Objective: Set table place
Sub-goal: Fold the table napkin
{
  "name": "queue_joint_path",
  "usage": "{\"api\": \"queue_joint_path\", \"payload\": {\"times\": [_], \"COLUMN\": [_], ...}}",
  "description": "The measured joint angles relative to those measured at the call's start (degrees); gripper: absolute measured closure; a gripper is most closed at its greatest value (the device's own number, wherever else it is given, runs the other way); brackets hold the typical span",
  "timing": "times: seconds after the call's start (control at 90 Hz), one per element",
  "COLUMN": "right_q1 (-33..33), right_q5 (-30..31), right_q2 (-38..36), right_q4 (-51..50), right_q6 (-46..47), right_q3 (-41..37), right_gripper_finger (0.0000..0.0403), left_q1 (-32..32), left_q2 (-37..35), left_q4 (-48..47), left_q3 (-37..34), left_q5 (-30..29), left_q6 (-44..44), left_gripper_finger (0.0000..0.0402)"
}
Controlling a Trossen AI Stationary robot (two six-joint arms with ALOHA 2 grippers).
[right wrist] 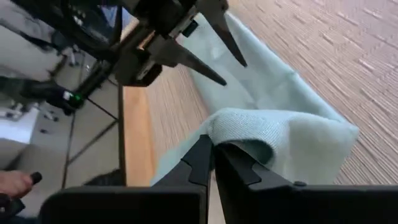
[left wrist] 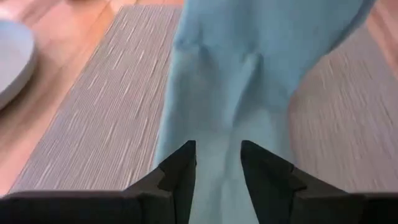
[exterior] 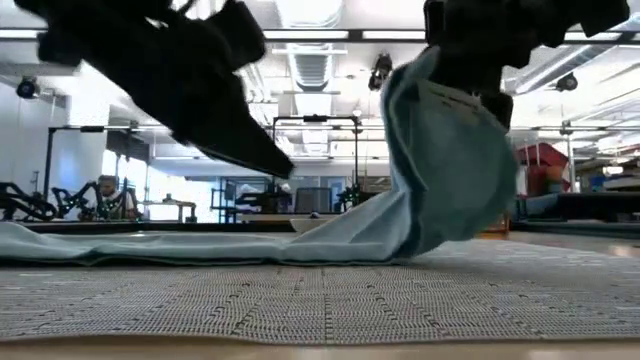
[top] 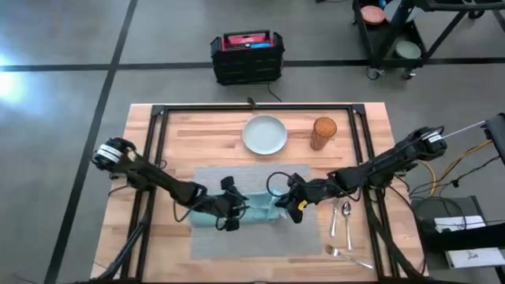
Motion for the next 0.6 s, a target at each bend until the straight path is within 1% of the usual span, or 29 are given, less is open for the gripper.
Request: {"api": "queue_joint_path", "payload": {"times": [0.067, 0.122, 0.222, 0.4, 0.522, 0.6], "right_q1": [-0.51, -1.16, -2.40, -4.42, -5.20, -5.74], "right_q5": [0.17, 0.37, 0.50, -0.06, -0.20, -1.48], "right_q2": [0.01, 0.64, 2.40, 7.80, 12.48, 15.60], "right_q4": [-0.09, 0.00, -0.02, -0.16, -0.35, -0.22], "right_q6": [-0.06, -0.66, -2.15, -3.41, -3.43, -4.35], "right_q3": [0.61, 1.69, 4.12, 9.53, 14.29, 17.88], "right_gripper_finger": [0.0403, 0.0403, 0.0403, 0.0403, 0.0403, 0.0403], "left_q1": [-1.20, -2.21, -3.30, -3.35, -3.35, -3.35], "left_q2": [-1.68, -1.93, -1.03, 4.10, 7.39, 7.85], "left_q4": [-4.30, -4.45, 1.98, 11.34, 14.03, 14.22], "left_q3": [-0.80, -2.20, -5.44, -9.85, -10.20, -10.08], "left_q5": [0.06, 0.14, 0.42, 0.45, 0.28, -0.33], "left_q6": [-1.76, -2.13, -2.40, -2.91, -2.62, -2.48], "left_gripper_finger": [0.0287, 0.0287, 0.0287, 0.0287, 0.0287, 0.0287]}}
